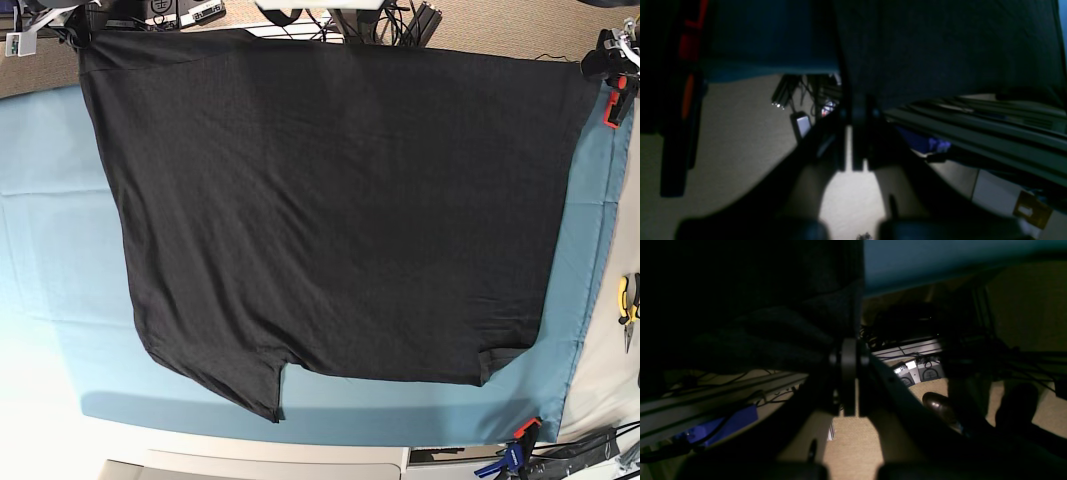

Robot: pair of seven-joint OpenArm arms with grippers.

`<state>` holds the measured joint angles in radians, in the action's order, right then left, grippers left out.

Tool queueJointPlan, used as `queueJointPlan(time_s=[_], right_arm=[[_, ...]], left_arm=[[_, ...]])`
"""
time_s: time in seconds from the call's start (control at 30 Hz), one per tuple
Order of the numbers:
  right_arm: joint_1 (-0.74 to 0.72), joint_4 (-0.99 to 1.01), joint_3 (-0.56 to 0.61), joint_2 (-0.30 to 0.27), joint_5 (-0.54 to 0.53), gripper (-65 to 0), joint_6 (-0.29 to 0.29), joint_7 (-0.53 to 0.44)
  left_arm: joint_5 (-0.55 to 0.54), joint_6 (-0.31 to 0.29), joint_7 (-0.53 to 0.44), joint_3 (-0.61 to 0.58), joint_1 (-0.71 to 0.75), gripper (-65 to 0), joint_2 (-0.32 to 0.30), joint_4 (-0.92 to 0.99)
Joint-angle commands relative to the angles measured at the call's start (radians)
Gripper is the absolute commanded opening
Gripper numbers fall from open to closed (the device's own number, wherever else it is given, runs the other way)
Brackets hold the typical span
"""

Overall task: Fold the T-shirt properly
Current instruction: 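Lift both shoulder corners and pull the shirt toward the robot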

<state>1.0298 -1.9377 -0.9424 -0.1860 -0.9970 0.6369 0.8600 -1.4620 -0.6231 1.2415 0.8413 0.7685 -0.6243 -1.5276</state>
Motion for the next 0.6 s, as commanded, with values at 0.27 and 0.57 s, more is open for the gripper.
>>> queueJointPlan(time_s=[0.27,0.57], right_arm=[[0.037,-0.013,-0.017,-0.005,-0.013,-65.0,-0.002,-0.005],[0.018,-0.013,-0.017,-0.005,-0.06,-65.0,-0.001,-0.006]], left_arm=[[-0.022,-0.007,0.012,0.043,0.049,-65.0,-0.018,-0.011],[-0.022,-0.033,0.008,0.045,0.045,-65.0,-0.018,-0.012]])
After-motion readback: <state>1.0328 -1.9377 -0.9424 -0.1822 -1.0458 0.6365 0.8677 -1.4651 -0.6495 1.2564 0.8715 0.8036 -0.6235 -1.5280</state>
